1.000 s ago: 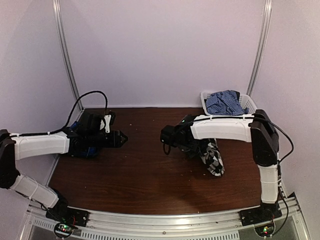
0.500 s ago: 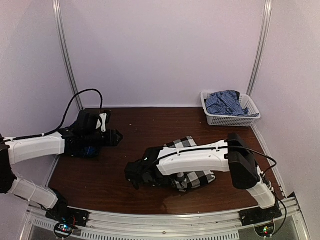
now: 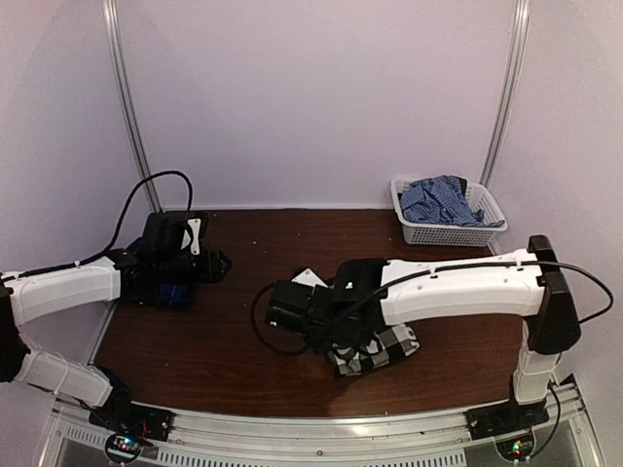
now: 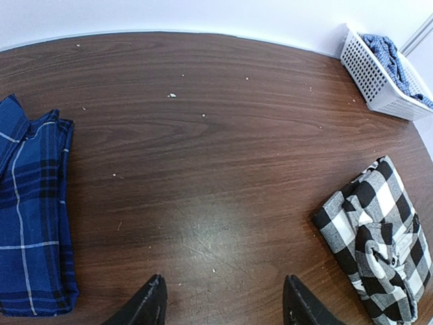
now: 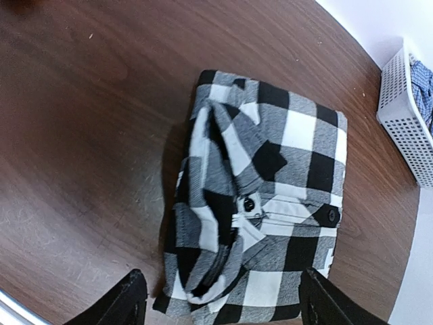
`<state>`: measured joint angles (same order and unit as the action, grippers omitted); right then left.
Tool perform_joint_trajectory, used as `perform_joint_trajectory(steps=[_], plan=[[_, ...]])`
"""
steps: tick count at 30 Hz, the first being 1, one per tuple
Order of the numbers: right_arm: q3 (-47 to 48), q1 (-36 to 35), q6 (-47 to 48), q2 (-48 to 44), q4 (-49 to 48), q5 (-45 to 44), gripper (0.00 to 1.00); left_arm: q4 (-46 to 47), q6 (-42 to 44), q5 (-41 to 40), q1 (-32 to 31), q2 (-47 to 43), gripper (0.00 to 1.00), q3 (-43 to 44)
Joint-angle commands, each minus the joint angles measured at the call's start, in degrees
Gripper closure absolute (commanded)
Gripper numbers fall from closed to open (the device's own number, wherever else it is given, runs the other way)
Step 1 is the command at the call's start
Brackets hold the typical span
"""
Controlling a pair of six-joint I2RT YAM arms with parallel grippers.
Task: Fold and stack the long sleeve shirts
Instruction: Turn over the square-folded shirt at the center of the board, then smooth out the square-folded shirt at the center of the board.
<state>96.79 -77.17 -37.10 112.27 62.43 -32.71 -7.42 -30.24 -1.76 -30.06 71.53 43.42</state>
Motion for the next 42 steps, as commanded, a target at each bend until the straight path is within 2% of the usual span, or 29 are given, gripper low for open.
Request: perform_joint_trajectory(steps=[1, 6, 13, 17, 24, 28, 32, 37, 42], plan=[[-10.0, 6.5, 4.6, -7.9, -16.9, 6.0, 0.25, 1.9, 0.9, -0.5, 0.6, -0.3, 0.40, 0.0], [-20.8, 13.8, 8.1, -11.6, -29.0, 16.7, 0.35, 2.8, 0.8, 0.0, 0.7, 0.2, 0.40, -0.8], [-25.9, 17.1, 9.1, -9.2, -38.3, 24.3, 0.50, 3.5, 0.9, 0.2, 0.7, 2.0, 0.40, -1.0], [-26.5, 17.4, 8.7, -5.2, -40.2, 26.0, 0.56, 3.7, 0.9, 0.6, 0.7, 2.8, 0.40, -1.0], [-27.4, 17.7, 7.9, -0.5, -40.3, 22.9, 0.59, 3.8, 1.1, 0.7, 0.7, 2.7, 0.40, -1.0], [-27.2, 18.1, 7.9, -0.9, -38.4, 20.4, 0.59, 4.0, 1.2, 0.9, 0.7, 2.7, 0.40, -1.2], [-27.2, 18.2, 8.0, -3.6, -37.0, 18.9, 0.51, 3.8, 1.1, -0.3, 0.7, 2.8, 0.36, -1.6], [-28.8, 18.3, 9.0, -10.6, -38.1, 19.9, 0.27, 0.5, 2.0, -3.0, 1.6, 3.1, 0.25, -0.2], [-29.3, 19.1, 10.6, -16.5, -38.4, 20.3, 0.20, -4.2, 2.5, -2.7, 7.9, 6.3, 0.23, 2.1]])
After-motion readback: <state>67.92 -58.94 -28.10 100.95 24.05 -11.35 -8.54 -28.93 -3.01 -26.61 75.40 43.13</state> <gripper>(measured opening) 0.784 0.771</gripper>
